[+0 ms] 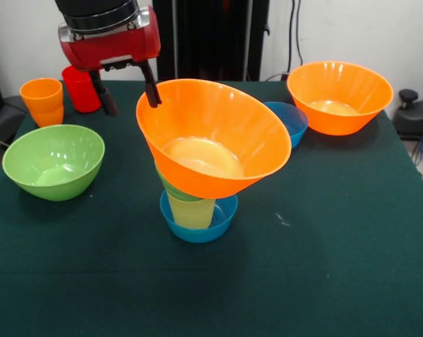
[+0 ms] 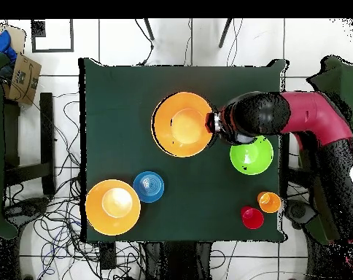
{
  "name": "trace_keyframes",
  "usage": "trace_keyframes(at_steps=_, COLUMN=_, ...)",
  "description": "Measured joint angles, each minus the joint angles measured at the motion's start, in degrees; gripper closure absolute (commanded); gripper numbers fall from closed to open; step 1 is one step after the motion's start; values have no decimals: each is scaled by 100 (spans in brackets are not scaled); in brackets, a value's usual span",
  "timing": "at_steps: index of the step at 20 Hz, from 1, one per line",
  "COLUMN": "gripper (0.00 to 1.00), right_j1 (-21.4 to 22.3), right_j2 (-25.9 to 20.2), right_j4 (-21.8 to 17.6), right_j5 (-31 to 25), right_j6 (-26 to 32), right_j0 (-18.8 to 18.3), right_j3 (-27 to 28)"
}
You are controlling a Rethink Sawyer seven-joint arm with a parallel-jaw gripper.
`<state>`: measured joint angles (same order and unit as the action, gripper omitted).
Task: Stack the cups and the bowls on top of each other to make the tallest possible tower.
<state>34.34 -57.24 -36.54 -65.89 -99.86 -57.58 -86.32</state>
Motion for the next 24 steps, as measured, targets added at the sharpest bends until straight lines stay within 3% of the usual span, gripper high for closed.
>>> trace_keyframes(at_steps=11, gripper=0, right_j1=546, right_j2=-8, right_j4=751, right_j5=-595, right_j6=0, right_j0=144, right_j3=18)
trace_keyframes(at_steps=24, gripper=0, right_j1=1214, right_j2=0, right_j4=792, right_j5=-660, right_j6=0, right_j0=203, right_j3=364)
